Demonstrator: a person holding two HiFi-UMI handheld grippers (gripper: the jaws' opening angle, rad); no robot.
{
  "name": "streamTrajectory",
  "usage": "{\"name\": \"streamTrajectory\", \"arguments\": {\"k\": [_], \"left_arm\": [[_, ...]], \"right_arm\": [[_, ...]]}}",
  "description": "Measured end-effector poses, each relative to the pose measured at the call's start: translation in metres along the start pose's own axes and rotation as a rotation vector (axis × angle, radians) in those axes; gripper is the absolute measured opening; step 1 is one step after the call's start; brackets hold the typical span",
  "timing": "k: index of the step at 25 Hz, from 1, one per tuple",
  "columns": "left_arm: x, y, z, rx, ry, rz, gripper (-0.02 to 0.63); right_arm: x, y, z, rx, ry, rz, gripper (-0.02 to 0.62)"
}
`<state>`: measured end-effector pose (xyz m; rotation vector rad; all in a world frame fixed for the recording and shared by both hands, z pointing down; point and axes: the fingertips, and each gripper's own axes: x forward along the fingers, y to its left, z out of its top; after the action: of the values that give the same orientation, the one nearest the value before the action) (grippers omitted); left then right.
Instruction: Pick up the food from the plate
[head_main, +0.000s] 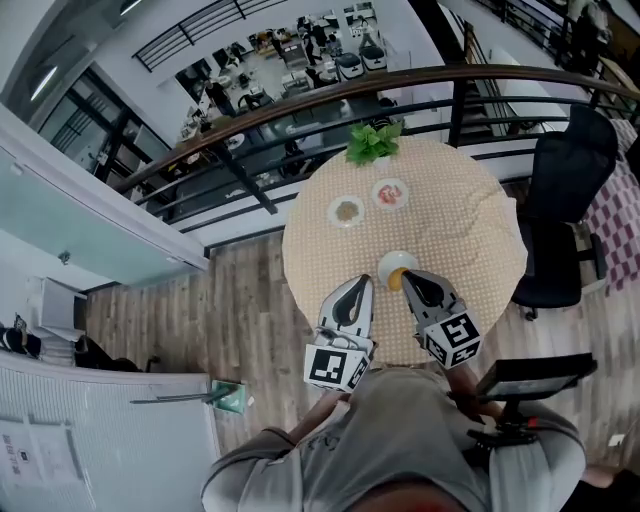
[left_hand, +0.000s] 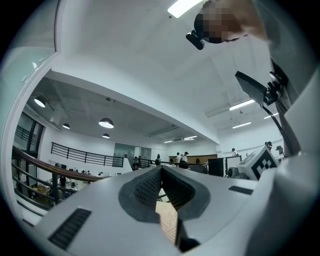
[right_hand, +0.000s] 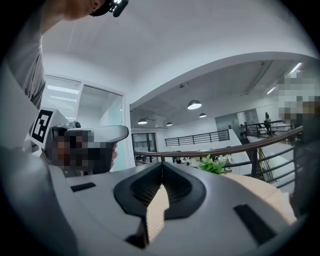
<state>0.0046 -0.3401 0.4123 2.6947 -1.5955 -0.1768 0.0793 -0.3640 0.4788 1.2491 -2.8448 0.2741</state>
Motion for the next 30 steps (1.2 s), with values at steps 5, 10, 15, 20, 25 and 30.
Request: {"name": "streamTrajectory", "arguments": {"k": [5,10,15,20,25,30], "left_arm": [[-0.007,0.022,-0.012,-0.023,0.011,0.013,0.011],[-0.017,0.041,-0.019,-0.027,0.03,0.026,0.011],[-0.022,0.051,-0.023,-0.035,0.036,0.029,0.011],[-0.023,0.056,-0.022,-0.028,0.027,0.01,0.011],[-0.022,0.058,-0.024,-0.018,0.028,-0.002,0.011],[-0.036,0.065,-0.032,-0.01,0.051,-0.007,0.011]], "right_arm": [[0.003,0.007,0.007,-0.044,-0.019,0.025,0.014],[0.01,0.013,0.019,-0.06,-0.07,0.045,0.014],[0.011,0.028,0.057,-0.154,-0.244,0.059,0.166],[0.007,0.036,0.094,-0.251,-0.358,0.012,0.35],[0.02,0.03,0.07,-0.301,-0.234,0.022,0.35],[0.042,0.009,0.01,-0.622,0.063,-0.011,0.35]]}}
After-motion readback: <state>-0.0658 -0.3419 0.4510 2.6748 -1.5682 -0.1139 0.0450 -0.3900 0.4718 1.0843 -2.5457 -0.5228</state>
